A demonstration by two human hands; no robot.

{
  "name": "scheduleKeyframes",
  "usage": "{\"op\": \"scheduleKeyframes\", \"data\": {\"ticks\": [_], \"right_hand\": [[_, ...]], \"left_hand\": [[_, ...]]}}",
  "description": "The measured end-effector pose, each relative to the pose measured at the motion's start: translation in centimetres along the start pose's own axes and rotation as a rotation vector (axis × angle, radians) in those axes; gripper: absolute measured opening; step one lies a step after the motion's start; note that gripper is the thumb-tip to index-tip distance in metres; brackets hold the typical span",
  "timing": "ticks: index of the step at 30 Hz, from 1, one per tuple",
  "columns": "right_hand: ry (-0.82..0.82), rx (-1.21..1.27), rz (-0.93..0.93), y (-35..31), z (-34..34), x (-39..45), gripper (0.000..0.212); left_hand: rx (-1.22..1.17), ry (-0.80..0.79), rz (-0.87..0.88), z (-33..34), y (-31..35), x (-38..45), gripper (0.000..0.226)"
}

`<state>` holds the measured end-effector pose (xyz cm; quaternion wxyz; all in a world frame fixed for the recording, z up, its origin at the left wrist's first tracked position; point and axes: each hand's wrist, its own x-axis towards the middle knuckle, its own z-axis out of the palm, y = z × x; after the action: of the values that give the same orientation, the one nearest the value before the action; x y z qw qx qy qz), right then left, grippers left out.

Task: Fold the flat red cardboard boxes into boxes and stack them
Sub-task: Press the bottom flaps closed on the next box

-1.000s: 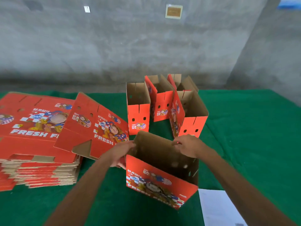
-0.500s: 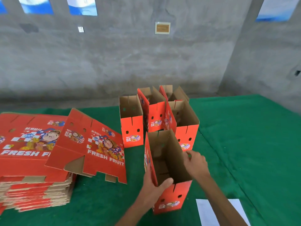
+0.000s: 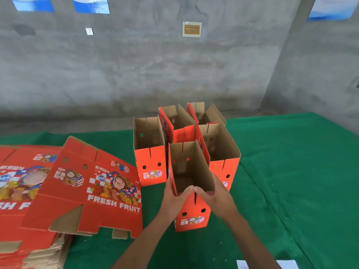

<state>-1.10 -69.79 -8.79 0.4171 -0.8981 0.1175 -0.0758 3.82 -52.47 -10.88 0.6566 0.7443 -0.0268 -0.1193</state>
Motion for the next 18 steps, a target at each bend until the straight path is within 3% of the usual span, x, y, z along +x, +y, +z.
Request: {"op": "scheduleKeyframes", "data": {"ticks": [3,6,11,15,18], "right_hand": [[0.219,-0.403,0.176,-0.1,0.7,3.1,0.103],[0.252,-0.179,0.296,0.3,1.3,6.2,0.099],[0.328,0.179,0.260,1.4,3.4,8.5,0.074],[0.398,0.298,0.257,3.4,3.9,7.8,0.061],[0.425,0.360,0.283,3.2,5.6,6.7,0.054]], "left_hand": [[-0.018,-0.004,0.002,0.9,0.5,3.9,0.069],[-0.012,0.005,0.008,1.9,0.9,7.5,0.059],[-0.013,0.001,-0.014,2.4,1.0,11.7,0.069],[0.042,-0.037,0.008,3.8,2.2,11.4,0.056],[0.178,-0.101,0.045,0.8,3.1,8.2,0.055]]}}
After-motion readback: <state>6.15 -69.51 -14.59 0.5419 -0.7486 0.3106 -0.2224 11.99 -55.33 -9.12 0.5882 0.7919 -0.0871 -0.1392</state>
